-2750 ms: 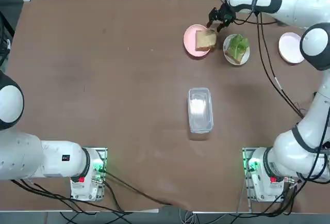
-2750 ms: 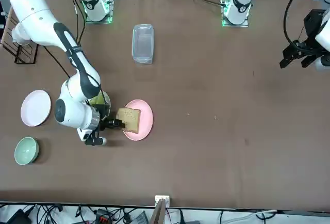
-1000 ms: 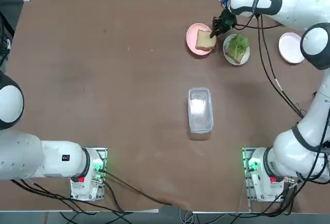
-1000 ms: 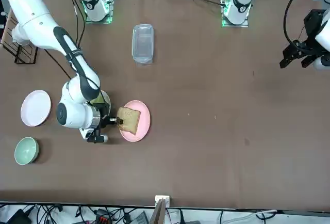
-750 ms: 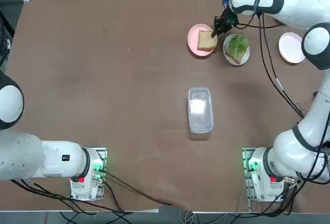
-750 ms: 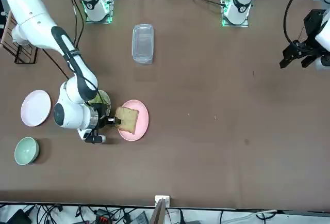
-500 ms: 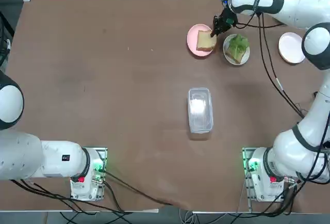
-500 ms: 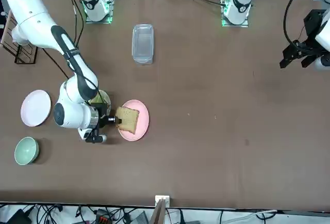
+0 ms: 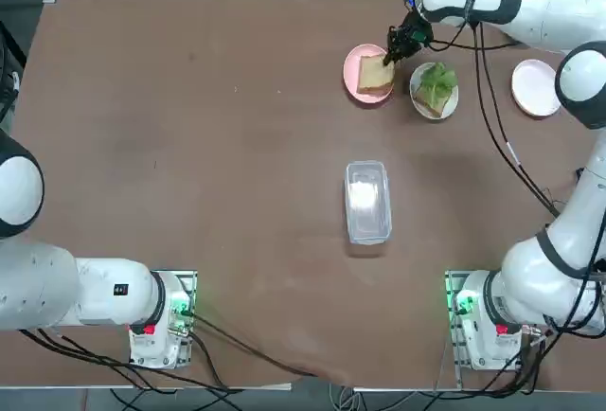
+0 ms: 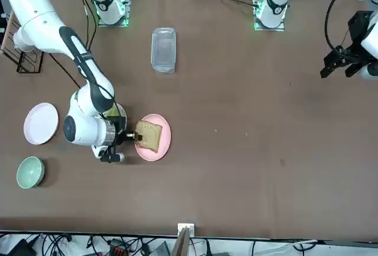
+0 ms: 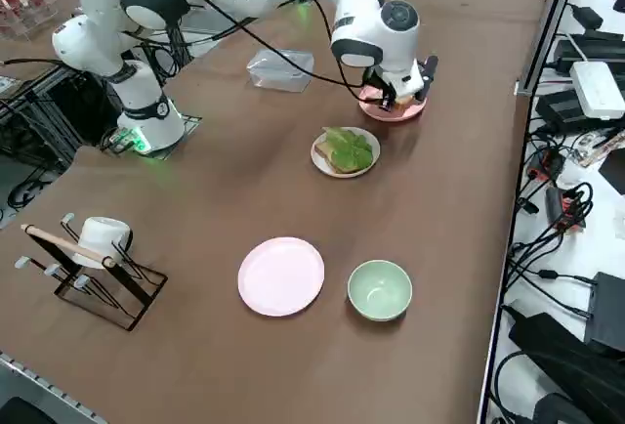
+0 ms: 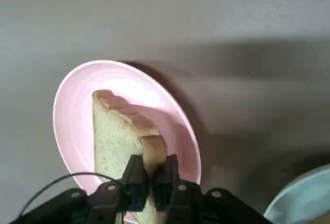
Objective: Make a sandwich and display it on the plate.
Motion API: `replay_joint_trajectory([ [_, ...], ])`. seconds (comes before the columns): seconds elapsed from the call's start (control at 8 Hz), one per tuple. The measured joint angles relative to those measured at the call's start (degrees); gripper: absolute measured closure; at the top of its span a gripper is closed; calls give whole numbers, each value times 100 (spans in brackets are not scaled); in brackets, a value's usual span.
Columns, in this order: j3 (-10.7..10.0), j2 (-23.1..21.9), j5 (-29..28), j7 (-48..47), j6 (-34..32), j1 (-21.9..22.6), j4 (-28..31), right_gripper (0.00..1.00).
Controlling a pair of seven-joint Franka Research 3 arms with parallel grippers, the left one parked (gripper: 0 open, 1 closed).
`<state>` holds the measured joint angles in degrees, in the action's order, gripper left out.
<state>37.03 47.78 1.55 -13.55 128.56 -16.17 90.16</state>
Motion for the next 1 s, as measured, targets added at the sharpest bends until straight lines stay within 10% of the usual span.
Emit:
replay_joint_trajectory([
  [1.0,-1,-1086,-116,1441,-2331,-1161,-617,91],
])
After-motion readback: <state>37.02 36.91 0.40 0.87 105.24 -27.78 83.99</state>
